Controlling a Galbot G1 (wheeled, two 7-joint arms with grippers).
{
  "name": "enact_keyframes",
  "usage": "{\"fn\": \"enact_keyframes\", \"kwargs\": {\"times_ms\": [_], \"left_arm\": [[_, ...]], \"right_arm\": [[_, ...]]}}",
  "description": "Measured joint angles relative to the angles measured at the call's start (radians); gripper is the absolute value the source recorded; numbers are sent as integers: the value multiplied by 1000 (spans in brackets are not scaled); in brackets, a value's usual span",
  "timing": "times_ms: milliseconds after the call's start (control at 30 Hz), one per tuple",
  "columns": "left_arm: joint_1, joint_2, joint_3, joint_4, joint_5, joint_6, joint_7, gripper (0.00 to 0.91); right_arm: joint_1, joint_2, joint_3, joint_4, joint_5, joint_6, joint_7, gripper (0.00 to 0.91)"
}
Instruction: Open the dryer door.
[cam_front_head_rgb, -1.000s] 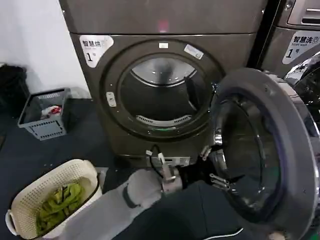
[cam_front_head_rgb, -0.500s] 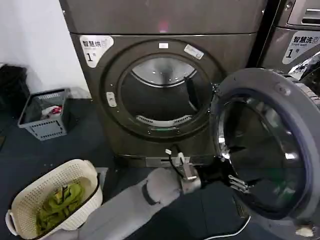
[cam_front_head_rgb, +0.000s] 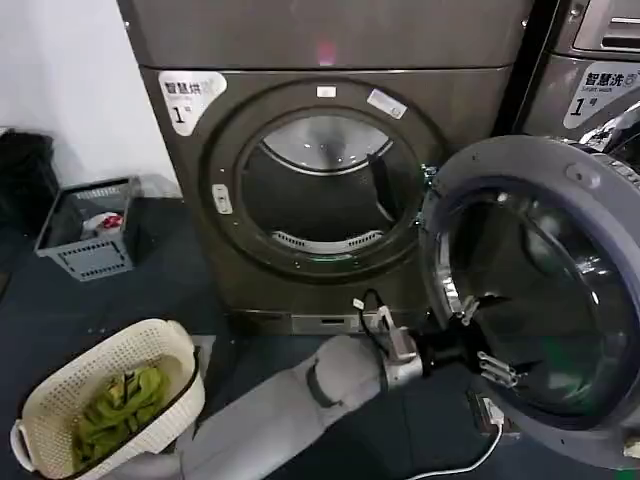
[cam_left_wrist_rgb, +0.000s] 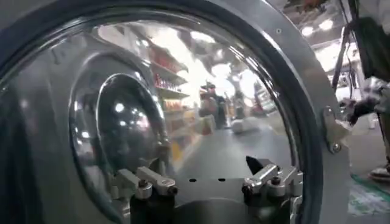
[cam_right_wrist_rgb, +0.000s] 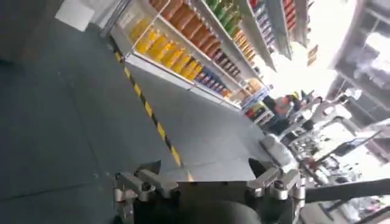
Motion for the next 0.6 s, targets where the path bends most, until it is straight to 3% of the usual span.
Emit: {"fn": "enact_keyframes", "kwargs": {"times_ms": [233,600], "left_arm": [[-24,-53,4,44,36,-24,-8,907],[-79,-138,4,186,171,-103,-63,907]], "right_arm": [[-31,98,28,126,-9,-15,8,907],[-49,184,50,224,-6,-31,4,907]]}}
